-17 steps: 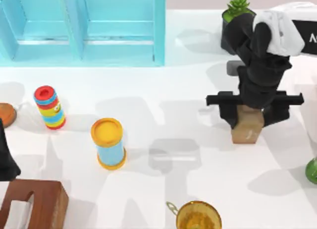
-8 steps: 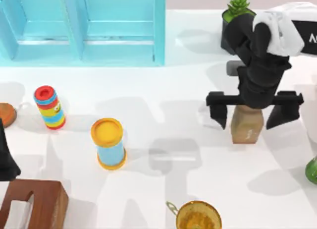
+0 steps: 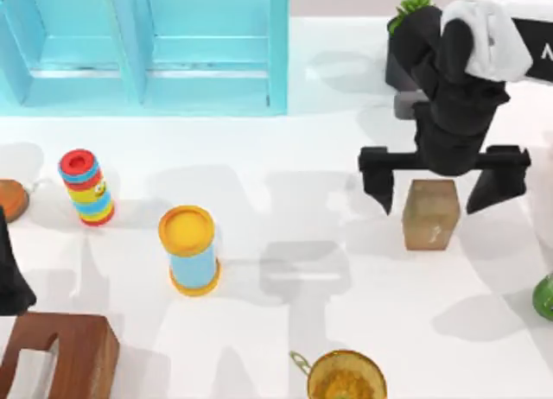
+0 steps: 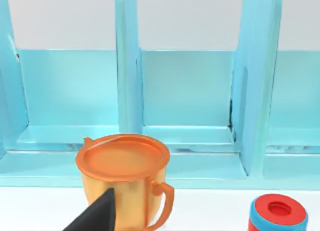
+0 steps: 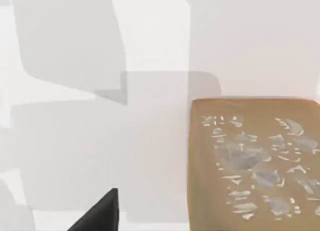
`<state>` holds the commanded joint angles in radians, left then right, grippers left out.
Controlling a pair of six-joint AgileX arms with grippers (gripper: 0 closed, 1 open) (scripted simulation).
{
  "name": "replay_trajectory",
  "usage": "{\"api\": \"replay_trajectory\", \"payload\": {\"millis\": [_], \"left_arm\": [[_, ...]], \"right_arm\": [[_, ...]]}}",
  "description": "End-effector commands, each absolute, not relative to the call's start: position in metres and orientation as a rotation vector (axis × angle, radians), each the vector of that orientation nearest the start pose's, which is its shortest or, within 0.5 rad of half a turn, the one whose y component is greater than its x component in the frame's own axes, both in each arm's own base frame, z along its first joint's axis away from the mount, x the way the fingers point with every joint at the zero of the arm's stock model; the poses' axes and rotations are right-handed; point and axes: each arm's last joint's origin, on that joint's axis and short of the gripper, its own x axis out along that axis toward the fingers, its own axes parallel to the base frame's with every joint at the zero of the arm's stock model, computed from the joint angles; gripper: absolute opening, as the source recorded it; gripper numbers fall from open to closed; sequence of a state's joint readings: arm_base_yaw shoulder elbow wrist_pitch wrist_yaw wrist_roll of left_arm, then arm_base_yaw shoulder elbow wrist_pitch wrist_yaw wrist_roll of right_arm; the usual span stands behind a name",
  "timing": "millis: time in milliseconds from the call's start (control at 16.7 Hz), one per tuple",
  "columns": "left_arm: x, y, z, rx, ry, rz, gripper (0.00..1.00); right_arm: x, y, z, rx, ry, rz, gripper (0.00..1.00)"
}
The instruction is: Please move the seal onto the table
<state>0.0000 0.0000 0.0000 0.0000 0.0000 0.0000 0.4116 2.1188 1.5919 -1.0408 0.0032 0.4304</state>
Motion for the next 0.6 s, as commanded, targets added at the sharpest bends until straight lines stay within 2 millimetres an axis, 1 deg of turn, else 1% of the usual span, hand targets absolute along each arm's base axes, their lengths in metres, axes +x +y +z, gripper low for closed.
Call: {"api": "replay_trajectory", "payload": {"millis": [120, 300, 480, 600], "left_arm": [[0.106, -0.001, 0.16, 0.0, 0.0, 0.0, 1.0], [0.106, -0.001, 0.16, 0.0, 0.0, 0.0, 1.0], [0.106, -0.001, 0.16, 0.0, 0.0, 0.0, 1.0], [0.106, -0.001, 0.16, 0.0, 0.0, 0.0, 1.0]], "right_arm": [[0.374, 0.169, 0.175, 0.006, 1.572, -0.006, 1.0], [0.375, 0.169, 0.214, 0.003, 1.592, -0.013, 1.0], [0.371, 0.166, 0.257, 0.005, 1.588, -0.013, 1.0], [0.367, 0.164, 0.278, 0.009, 1.576, -0.012, 1.0]]}}
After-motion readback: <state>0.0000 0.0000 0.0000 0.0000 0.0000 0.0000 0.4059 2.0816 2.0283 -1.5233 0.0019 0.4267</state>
